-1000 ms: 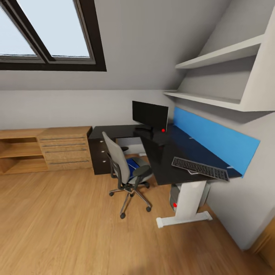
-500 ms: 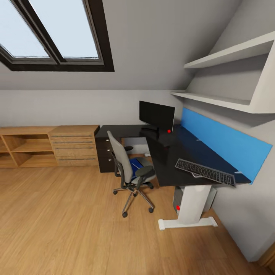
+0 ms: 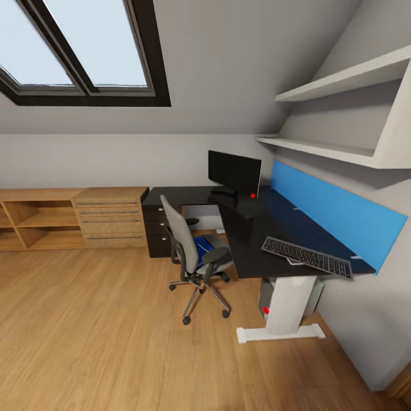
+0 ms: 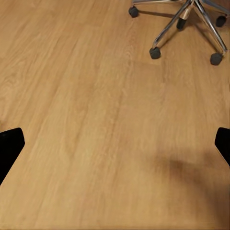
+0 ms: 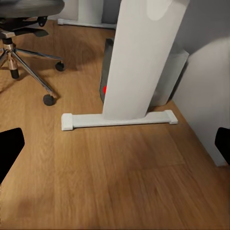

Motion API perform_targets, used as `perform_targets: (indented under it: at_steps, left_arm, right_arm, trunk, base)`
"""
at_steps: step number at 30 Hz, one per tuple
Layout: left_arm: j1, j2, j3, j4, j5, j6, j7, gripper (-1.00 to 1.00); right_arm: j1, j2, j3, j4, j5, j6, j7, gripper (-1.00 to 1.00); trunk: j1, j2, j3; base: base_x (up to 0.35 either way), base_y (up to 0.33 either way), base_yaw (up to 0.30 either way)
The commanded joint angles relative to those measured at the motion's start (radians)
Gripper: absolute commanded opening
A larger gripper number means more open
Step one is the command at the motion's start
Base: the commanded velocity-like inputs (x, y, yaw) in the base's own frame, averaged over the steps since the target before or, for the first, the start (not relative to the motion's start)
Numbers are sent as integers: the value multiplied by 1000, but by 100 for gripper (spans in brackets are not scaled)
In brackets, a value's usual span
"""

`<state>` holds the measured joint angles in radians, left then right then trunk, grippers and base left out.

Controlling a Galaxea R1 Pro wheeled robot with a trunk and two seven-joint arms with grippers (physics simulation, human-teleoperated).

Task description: In the bedroom, organize the workspace by keeping the computer under the desk, ensuring the monitor is on the desk, placing the keyboard on the desk next to the monitor, placing the mouse on the desk next to the keyboard, moving the folder from the swivel chair onto the desk next to the mouse, stacking the notebook on top of the folder with the pen on top of the notebook, and positioning the swivel chair next to the desk.

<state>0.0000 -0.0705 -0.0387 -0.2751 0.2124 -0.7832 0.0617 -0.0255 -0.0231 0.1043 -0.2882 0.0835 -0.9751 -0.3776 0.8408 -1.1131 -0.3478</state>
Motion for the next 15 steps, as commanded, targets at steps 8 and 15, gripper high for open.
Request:
perform_targets:
  at_steps: [8, 15]
  left_arm:
    - [0, 0, -4, -1, 1, -1, 8, 100]
    - [0, 1, -3, -3, 4, 1, 12, 100]
  right_arm:
    - [-1, 0, 6, -9, 9, 11, -9, 100]
    - [-1, 0, 6, 3, 10, 12, -10, 100]
  trunk:
    - [31, -57, -26]
    - [58, -106, -48]
  base:
    - [0, 0, 0]
    - [0, 0, 0]
